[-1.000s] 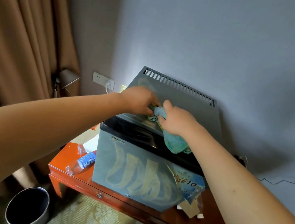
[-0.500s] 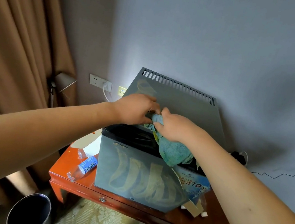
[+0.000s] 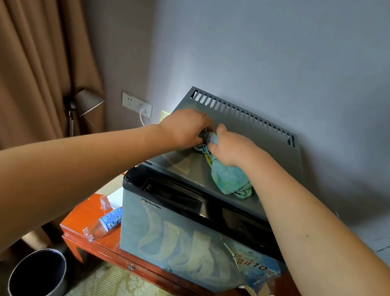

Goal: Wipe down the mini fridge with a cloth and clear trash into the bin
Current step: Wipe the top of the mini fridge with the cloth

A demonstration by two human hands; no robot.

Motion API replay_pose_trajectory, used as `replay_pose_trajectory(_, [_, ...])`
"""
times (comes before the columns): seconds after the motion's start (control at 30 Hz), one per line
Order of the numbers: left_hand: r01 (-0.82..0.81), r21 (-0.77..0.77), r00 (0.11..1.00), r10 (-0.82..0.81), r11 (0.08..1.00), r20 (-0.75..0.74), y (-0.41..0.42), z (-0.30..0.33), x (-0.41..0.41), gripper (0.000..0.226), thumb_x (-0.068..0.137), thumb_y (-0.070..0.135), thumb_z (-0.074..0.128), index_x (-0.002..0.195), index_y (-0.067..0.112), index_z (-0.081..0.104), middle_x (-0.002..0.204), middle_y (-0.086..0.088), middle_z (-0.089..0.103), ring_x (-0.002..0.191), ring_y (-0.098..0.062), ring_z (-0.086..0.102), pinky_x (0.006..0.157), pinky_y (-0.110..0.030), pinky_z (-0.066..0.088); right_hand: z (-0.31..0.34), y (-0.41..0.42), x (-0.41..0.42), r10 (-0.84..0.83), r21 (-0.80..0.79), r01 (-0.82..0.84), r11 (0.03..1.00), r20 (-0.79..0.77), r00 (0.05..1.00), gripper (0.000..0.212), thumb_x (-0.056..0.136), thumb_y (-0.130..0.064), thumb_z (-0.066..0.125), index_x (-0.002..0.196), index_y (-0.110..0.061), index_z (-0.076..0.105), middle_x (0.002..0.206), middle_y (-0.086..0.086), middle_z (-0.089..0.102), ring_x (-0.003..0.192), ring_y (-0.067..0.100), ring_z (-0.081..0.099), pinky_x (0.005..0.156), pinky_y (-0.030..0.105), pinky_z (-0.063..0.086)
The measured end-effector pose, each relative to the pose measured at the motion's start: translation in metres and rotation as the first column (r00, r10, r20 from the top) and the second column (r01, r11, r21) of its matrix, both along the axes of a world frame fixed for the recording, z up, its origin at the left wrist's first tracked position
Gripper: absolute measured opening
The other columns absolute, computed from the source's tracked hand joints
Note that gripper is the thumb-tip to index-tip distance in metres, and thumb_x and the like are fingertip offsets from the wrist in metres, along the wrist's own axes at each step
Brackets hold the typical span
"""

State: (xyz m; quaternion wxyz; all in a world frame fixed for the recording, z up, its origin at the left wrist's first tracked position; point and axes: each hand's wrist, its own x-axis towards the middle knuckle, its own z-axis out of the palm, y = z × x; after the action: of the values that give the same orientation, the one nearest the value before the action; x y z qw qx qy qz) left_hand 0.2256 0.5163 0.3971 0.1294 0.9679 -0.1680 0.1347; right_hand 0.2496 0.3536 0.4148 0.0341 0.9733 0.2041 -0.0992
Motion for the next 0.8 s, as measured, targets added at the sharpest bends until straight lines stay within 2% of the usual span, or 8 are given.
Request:
replay_pose_trajectory(0.17, [-0.058, 0.009, 0.998, 0.059, 0.998, -0.030, -0.002, 0.002, -0.003, 0.019, 0.083, 0.018, 0.062, 0.102, 0.021, 0.061, 0.096, 0.002, 0.061, 0.081, -0.017, 0.050, 0.063, -0.028, 0.036, -0.005, -0.003, -0.002, -0.002, 0.048, 0.000, 0.999, 0.049, 0.999, 0.031, 0.105, -0.044, 0.041, 0.116, -0.016, 0.034, 0.090, 0.007, 0.058, 0.067, 0.020, 0.051, 0.052, 0.035, 0.033])
replay_pose_trajectory(0.3, [-0.083, 0.022, 0.995, 0.084, 0.996, -0.058, -0.005, 0.006, -0.017, 0.018, 0.083, 0.021, 0.062, 0.100, 0.024, 0.061, 0.091, 0.006, 0.056, 0.084, -0.020, 0.056, 0.063, -0.029, 0.043, -0.001, -0.002, -0.018, -0.008, 0.052, 0.006, 0.999, 0.052, 0.999, 0.047, 0.104, -0.045, 0.043, 0.137, -0.013, 0.032, 0.083, 0.003, 0.051, 0.079, 0.030, 0.056, 0.059, 0.037, 0.040])
replay_pose_trajectory(0.47, [-0.033, 0.008, 0.996, 0.033, 0.999, -0.080, 0.001, 0.006, -0.047, 0.024, 0.082, 0.024, 0.064, 0.106, 0.025, 0.065, 0.098, 0.003, 0.066, 0.088, -0.022, 0.061, 0.065, -0.030, 0.045, 0.003, -0.003, -0.050, 0.030, -0.004, -0.030, 1.000, 0.012, 0.999, 0.048, 0.104, -0.048, 0.039, 0.137, -0.014, 0.032, 0.083, 0.004, 0.052, 0.082, 0.031, 0.059, 0.065, 0.039, 0.047])
replay_pose_trajectory(0.6, [0.001, -0.002, 0.996, -0.001, 1.000, -0.087, 0.009, 0.006, -0.071, 0.026, 0.082, 0.024, 0.065, 0.107, 0.025, 0.065, 0.101, 0.003, 0.068, 0.091, -0.022, 0.061, 0.069, -0.029, 0.047, 0.006, 0.003, -0.078, 0.043, -0.035, -0.043, 0.998, -0.003, 0.999, 0.049, 0.104, -0.048, 0.039, 0.140, -0.015, 0.033, 0.095, 0.008, 0.061, 0.086, 0.031, 0.062, 0.077, 0.044, 0.056])
replay_pose_trajectory(0.73, [0.014, -0.012, 0.993, -0.015, 1.000, -0.119, 0.021, 0.007, -0.088, 0.027, 0.080, 0.027, 0.068, 0.107, 0.025, 0.066, 0.098, 0.004, 0.069, 0.089, -0.020, 0.061, 0.071, -0.031, 0.051, 0.008, 0.014, -0.098, 0.048, -0.062, -0.050, 0.997, -0.027, 0.998, 0.050, 0.104, -0.047, 0.039, 0.144, -0.016, 0.032, 0.091, 0.006, 0.059, 0.083, 0.027, 0.061, 0.070, 0.040, 0.053])
replay_pose_trajectory(0.8, [-0.002, -0.027, 0.993, -0.001, 1.000, -0.121, 0.028, 0.005, -0.093, 0.028, 0.079, 0.029, 0.070, 0.107, 0.027, 0.066, 0.096, 0.006, 0.069, 0.086, -0.018, 0.062, 0.070, -0.030, 0.051, 0.010, 0.022, -0.104, 0.052, -0.073, -0.054, 0.996, -0.035, 0.998, 0.051, 0.104, -0.046, 0.040, 0.145, -0.017, 0.032, 0.095, 0.006, 0.061, 0.085, 0.027, 0.062, 0.073, 0.041, 0.054])
